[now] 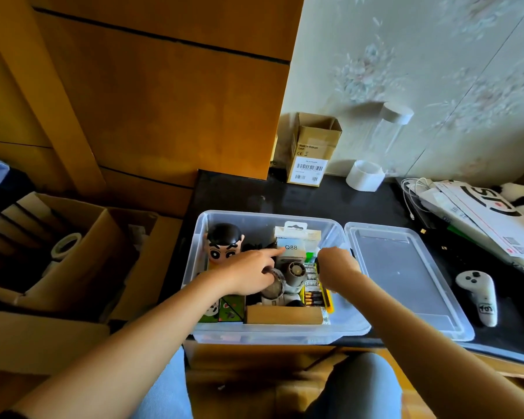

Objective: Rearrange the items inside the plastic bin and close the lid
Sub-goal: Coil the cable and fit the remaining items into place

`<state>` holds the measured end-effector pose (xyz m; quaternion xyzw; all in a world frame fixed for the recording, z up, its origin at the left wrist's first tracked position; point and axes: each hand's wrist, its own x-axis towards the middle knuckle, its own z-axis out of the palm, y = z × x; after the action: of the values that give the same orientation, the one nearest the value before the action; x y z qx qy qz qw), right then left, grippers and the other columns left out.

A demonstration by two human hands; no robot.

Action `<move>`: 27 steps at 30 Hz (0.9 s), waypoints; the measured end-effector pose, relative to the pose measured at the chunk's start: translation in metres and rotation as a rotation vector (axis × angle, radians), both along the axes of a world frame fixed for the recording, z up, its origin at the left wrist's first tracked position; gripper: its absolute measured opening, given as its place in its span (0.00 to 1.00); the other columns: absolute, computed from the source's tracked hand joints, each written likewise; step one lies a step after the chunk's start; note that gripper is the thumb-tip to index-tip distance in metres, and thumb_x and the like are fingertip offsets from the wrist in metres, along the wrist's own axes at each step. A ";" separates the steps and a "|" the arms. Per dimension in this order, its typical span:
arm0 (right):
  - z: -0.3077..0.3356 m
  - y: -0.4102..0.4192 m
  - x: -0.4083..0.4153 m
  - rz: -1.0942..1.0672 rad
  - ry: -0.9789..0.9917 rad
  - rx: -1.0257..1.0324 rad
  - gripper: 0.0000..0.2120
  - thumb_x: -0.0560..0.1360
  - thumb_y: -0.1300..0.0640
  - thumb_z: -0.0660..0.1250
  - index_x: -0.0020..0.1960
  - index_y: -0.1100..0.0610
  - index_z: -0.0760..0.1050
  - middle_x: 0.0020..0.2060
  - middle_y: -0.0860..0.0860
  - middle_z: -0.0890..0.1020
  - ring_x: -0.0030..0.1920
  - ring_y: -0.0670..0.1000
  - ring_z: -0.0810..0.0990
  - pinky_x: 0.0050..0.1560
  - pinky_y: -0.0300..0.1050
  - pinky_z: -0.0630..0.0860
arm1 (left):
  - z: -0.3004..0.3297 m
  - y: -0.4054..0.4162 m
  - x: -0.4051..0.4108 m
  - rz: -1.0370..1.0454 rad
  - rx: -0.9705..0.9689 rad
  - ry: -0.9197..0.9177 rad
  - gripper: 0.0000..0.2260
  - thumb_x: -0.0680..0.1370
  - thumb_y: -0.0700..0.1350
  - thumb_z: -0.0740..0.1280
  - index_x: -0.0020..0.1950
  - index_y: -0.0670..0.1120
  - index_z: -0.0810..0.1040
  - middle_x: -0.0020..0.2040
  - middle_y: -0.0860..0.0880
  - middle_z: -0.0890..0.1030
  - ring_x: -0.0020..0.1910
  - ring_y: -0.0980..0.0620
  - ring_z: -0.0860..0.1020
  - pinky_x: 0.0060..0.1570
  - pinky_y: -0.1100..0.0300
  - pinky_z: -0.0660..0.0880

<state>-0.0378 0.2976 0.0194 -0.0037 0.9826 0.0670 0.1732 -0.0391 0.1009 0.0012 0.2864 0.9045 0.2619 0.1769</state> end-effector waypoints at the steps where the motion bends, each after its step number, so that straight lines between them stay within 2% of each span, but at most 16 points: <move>1: 0.005 0.004 0.002 -0.002 -0.050 -0.041 0.05 0.74 0.65 0.64 0.49 0.62 0.76 0.43 0.54 0.82 0.40 0.51 0.79 0.37 0.38 0.73 | 0.000 -0.001 -0.001 0.010 0.032 -0.020 0.13 0.78 0.43 0.60 0.33 0.51 0.71 0.75 0.62 0.58 0.54 0.61 0.74 0.49 0.62 0.68; 2: 0.007 0.007 0.004 -0.004 -0.107 -0.088 0.03 0.74 0.63 0.66 0.45 0.62 0.77 0.42 0.53 0.83 0.38 0.49 0.79 0.37 0.37 0.75 | 0.001 -0.002 0.000 0.028 0.065 -0.031 0.13 0.78 0.43 0.60 0.34 0.52 0.71 0.75 0.60 0.60 0.61 0.59 0.71 0.56 0.61 0.66; 4: 0.008 0.011 0.007 -0.092 -0.184 -0.261 0.07 0.75 0.60 0.66 0.48 0.63 0.79 0.42 0.55 0.85 0.34 0.47 0.81 0.40 0.38 0.79 | -0.001 -0.005 0.003 0.090 0.125 -0.012 0.11 0.78 0.42 0.60 0.36 0.53 0.72 0.72 0.57 0.67 0.65 0.55 0.69 0.59 0.60 0.64; 7: 0.009 0.013 0.011 -0.138 -0.200 -0.385 0.08 0.75 0.60 0.64 0.49 0.63 0.80 0.42 0.56 0.85 0.31 0.46 0.80 0.35 0.36 0.78 | -0.007 -0.015 0.011 0.197 0.156 0.037 0.05 0.77 0.42 0.62 0.48 0.49 0.77 0.56 0.55 0.72 0.55 0.54 0.73 0.56 0.58 0.70; 9: 0.004 0.012 0.011 -0.117 -0.208 -0.351 0.09 0.75 0.60 0.64 0.50 0.62 0.80 0.43 0.56 0.85 0.37 0.49 0.84 0.38 0.38 0.80 | -0.011 -0.021 0.016 0.222 0.131 0.049 0.04 0.77 0.43 0.63 0.47 0.51 0.76 0.49 0.57 0.72 0.48 0.56 0.73 0.49 0.60 0.71; 12: -0.011 0.005 0.010 -0.017 -0.173 -0.196 0.10 0.75 0.63 0.63 0.53 0.62 0.80 0.47 0.56 0.84 0.46 0.52 0.83 0.49 0.46 0.80 | -0.017 -0.027 0.020 0.208 0.045 0.089 0.04 0.77 0.44 0.63 0.48 0.50 0.77 0.45 0.56 0.75 0.39 0.60 0.73 0.35 0.67 0.65; 15: -0.029 0.001 0.007 -0.015 -0.146 -0.174 0.13 0.74 0.65 0.62 0.57 0.59 0.78 0.52 0.55 0.81 0.51 0.54 0.81 0.52 0.46 0.79 | -0.020 -0.026 0.022 0.207 0.005 0.141 0.04 0.78 0.46 0.63 0.50 0.51 0.77 0.42 0.56 0.77 0.32 0.61 0.73 0.29 0.69 0.63; 19: -0.043 -0.001 0.004 -0.072 -0.113 -0.191 0.13 0.73 0.66 0.62 0.56 0.58 0.78 0.51 0.54 0.81 0.49 0.54 0.80 0.49 0.45 0.79 | -0.022 -0.023 0.023 0.229 -0.039 0.193 0.04 0.78 0.48 0.62 0.50 0.53 0.76 0.36 0.54 0.78 0.29 0.60 0.74 0.28 0.65 0.69; 24: -0.048 -0.004 -0.004 -0.119 -0.115 -0.227 0.06 0.74 0.63 0.64 0.49 0.60 0.78 0.43 0.54 0.81 0.43 0.53 0.79 0.39 0.42 0.74 | -0.024 -0.022 0.024 0.243 -0.057 0.237 0.04 0.79 0.50 0.62 0.50 0.55 0.76 0.34 0.57 0.76 0.28 0.62 0.72 0.27 0.68 0.62; 27: -0.049 -0.008 -0.005 -0.180 -0.080 -0.228 0.05 0.74 0.65 0.63 0.41 0.58 0.73 0.33 0.51 0.75 0.38 0.54 0.75 0.36 0.43 0.70 | -0.023 -0.021 0.024 0.253 -0.058 0.246 0.04 0.79 0.50 0.62 0.49 0.55 0.76 0.33 0.57 0.75 0.27 0.62 0.71 0.26 0.68 0.60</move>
<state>-0.0430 0.2901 -0.0298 0.0620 0.9725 -0.0612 0.2158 -0.0152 0.0802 -0.0221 0.1949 0.9554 0.2186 0.0386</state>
